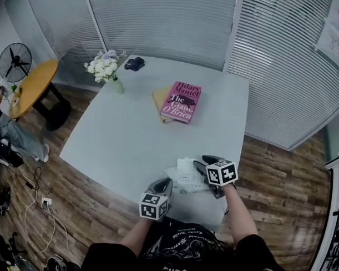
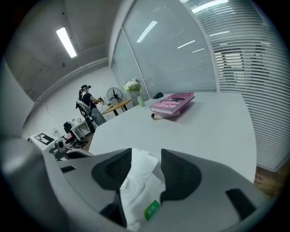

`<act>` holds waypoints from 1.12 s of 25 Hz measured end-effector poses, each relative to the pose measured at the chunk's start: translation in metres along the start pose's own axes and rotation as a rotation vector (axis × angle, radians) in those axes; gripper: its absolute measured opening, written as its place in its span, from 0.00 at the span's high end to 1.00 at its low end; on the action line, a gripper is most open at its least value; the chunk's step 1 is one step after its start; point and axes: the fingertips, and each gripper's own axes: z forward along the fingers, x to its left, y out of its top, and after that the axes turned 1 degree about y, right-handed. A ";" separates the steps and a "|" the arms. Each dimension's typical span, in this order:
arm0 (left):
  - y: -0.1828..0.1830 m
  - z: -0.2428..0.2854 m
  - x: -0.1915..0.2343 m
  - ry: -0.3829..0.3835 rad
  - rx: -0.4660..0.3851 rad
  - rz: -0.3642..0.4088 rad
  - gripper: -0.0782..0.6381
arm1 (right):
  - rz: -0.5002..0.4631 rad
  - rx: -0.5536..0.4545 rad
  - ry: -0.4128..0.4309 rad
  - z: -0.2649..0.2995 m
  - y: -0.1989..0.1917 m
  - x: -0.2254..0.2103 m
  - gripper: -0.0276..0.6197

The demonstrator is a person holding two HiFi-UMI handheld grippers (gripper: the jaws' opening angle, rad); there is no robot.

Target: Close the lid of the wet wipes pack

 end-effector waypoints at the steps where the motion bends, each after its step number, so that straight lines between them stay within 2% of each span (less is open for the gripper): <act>1: -0.001 0.003 -0.001 -0.004 0.010 0.005 0.87 | -0.005 0.031 0.011 0.005 -0.003 -0.002 0.64; 6: -0.005 0.009 -0.001 -0.021 0.051 0.028 0.87 | -0.005 0.176 0.047 0.028 -0.018 -0.011 0.55; 12: -0.017 0.019 -0.001 -0.021 0.109 0.051 0.87 | 0.063 0.258 0.102 0.043 -0.035 -0.020 0.55; 22: -0.028 0.028 0.000 -0.007 0.162 0.075 0.87 | 0.079 0.314 0.239 0.053 -0.039 -0.013 0.65; 28: -0.026 0.029 0.002 -0.012 0.155 0.058 0.87 | 0.051 0.282 0.258 0.054 -0.030 -0.009 0.77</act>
